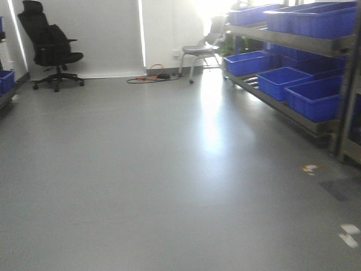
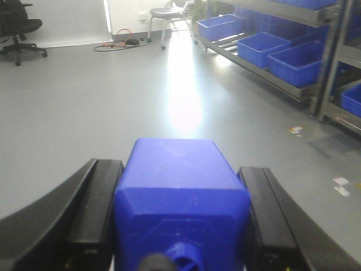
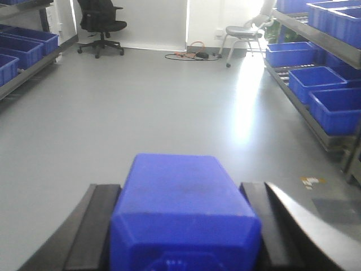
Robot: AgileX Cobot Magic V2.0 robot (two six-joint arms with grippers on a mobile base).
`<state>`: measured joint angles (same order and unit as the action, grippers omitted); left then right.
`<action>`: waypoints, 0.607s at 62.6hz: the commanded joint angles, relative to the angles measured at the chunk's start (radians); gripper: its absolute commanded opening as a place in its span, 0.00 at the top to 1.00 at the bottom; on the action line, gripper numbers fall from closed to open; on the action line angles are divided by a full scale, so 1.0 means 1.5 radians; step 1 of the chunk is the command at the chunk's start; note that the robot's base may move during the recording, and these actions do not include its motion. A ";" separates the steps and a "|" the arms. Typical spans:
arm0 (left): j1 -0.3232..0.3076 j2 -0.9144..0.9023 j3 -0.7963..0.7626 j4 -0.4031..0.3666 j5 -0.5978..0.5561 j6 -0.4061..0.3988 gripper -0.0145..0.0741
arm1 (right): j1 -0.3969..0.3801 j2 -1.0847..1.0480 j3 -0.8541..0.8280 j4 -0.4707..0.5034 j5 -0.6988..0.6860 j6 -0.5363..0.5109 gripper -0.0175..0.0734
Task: Pick and sort blue part to right shelf
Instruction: 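Drive the base to the shelf rack of blue bins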
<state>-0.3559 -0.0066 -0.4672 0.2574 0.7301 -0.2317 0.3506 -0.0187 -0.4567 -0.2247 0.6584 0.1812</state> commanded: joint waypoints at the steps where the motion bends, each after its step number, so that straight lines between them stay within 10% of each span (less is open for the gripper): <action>1: -0.002 -0.008 -0.019 0.004 -0.058 -0.006 0.48 | -0.002 -0.004 -0.020 -0.011 -0.064 -0.003 0.52; 38: -0.002 -0.008 -0.019 0.004 -0.058 -0.006 0.48 | -0.002 -0.004 -0.020 -0.011 -0.064 -0.003 0.52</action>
<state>-0.3559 -0.0066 -0.4672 0.2574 0.7301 -0.2317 0.3506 -0.0187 -0.4567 -0.2247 0.6584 0.1812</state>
